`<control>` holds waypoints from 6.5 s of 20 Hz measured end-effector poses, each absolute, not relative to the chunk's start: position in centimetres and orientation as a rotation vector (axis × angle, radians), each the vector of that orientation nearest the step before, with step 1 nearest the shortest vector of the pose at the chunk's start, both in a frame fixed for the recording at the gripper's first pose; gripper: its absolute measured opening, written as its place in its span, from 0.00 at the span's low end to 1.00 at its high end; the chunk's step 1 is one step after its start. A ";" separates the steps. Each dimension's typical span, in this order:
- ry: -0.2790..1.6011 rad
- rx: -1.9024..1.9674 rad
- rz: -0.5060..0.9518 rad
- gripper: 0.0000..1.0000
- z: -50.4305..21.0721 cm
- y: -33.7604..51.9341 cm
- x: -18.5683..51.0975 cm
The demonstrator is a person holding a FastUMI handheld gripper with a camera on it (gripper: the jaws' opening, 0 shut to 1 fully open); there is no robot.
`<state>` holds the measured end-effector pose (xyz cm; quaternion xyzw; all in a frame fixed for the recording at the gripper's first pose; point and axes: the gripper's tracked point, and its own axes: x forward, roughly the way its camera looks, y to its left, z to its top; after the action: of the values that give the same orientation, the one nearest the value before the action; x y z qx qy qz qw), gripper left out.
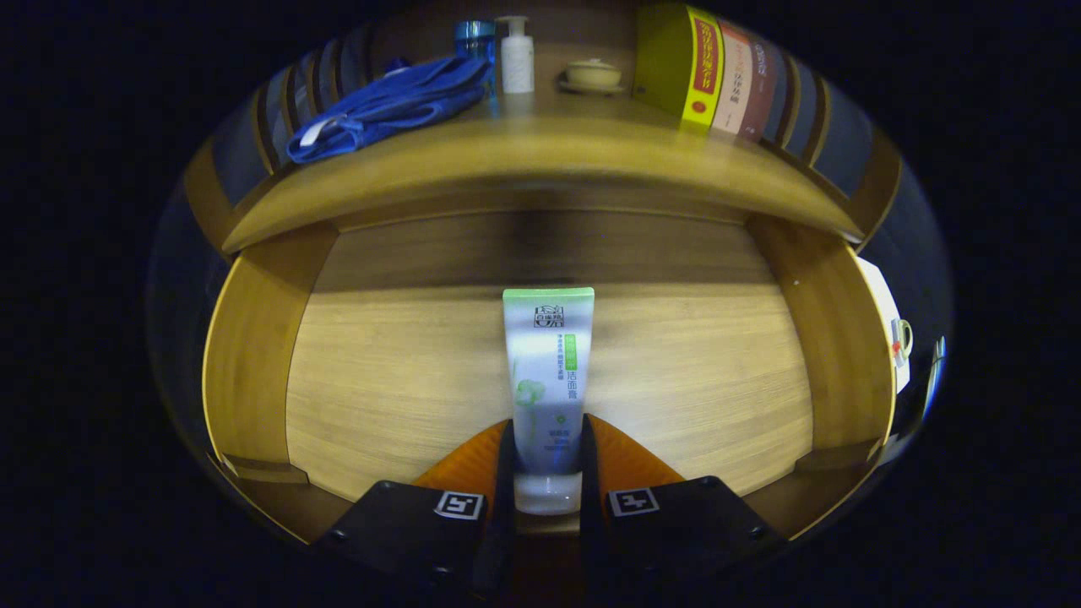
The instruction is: Pull open the drawer, take out the items inside it, and place them on the countertop above the cabinet.
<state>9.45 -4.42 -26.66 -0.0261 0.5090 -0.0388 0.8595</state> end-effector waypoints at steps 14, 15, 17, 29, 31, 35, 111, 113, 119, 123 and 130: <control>0.665 0.014 0.018 0.40 -12.3 -1.6 7.1; 0.631 0.017 0.024 0.40 -11.0 -1.4 7.5; 0.558 0.008 0.023 0.40 -8.7 -1.2 8.4; 0.584 -0.008 -0.050 0.40 -8.5 -1.4 22.1; 0.634 0.006 -0.073 0.40 -10.2 -2.0 24.0; 0.785 0.048 -0.098 0.40 -13.3 -2.5 25.2; 0.093 -0.038 -0.053 0.98 -19.7 -3.0 -2.9; 0.107 -0.024 -0.053 0.98 -20.5 -3.0 -2.4; 0.115 0.057 -0.009 0.98 -21.1 -3.2 -2.5; 0.126 0.046 -0.013 0.98 -21.2 -3.3 -2.1; 0.170 0.043 -0.019 0.98 -20.7 -3.4 0.2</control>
<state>0.19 -3.37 -20.68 0.0217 0.0851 -0.0092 0.9961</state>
